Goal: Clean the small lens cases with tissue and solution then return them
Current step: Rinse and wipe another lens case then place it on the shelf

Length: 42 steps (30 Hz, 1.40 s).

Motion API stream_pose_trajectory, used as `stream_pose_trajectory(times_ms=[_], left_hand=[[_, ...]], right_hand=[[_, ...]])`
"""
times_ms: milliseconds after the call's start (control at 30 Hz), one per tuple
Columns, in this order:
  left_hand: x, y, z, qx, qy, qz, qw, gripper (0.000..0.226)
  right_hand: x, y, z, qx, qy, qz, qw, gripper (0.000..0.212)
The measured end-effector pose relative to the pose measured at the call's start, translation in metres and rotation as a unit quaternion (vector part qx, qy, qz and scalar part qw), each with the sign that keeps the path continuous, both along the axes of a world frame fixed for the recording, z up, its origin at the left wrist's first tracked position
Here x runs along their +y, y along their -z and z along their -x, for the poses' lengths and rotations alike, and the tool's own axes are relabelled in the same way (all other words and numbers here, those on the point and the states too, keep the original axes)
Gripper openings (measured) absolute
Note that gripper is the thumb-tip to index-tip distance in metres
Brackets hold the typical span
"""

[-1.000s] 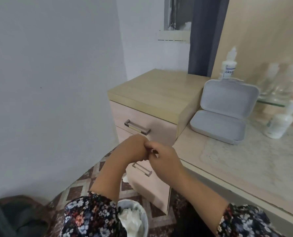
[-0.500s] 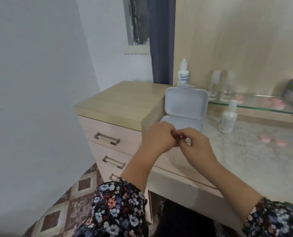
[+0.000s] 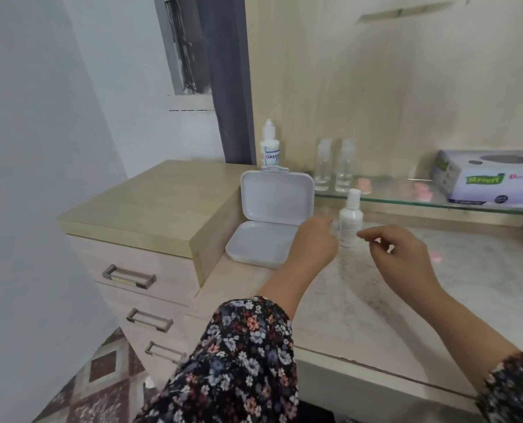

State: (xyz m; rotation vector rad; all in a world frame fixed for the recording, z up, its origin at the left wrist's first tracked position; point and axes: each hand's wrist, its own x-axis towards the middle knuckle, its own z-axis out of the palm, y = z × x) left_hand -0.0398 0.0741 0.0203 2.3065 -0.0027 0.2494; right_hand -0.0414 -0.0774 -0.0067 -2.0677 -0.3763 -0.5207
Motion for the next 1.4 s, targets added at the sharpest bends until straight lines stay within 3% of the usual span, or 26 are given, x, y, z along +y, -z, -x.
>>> stream_pose_trajectory(times_ms=[67,267,467,767,1067,1233,1400], left_hand=[[-0.011,0.002,-0.010,0.001,-0.006,0.022,1.000,0.019],[-0.035,0.019,-0.035,0.022,-0.017,0.126,0.992,0.056],[-0.045,0.031,-0.045,-0.011,-0.048,0.188,0.981,0.063],[-0.048,0.041,-0.054,-0.055,0.020,0.180,0.982,0.041],[-0.054,0.052,-0.060,-0.102,0.076,0.140,0.982,0.050],[-0.052,0.047,-0.058,-0.082,0.068,0.184,0.977,0.054],[-0.053,0.045,-0.057,-0.085,0.068,0.193,0.975,0.054]], right_hand=[[-0.007,-0.002,-0.010,0.001,0.016,-0.016,1.000,0.038],[-0.024,-0.004,-0.030,0.008,0.053,-0.085,0.995,0.030],[-0.037,0.002,-0.041,0.021,0.077,-0.177,0.981,0.013],[-0.043,-0.002,-0.051,0.058,0.045,-0.218,0.973,0.008],[-0.051,-0.004,-0.050,0.092,0.025,-0.284,0.954,0.008],[-0.055,-0.008,-0.049,0.078,-0.058,-0.334,0.937,0.036],[-0.052,-0.006,-0.050,0.118,-0.007,-0.303,0.946,0.013]])
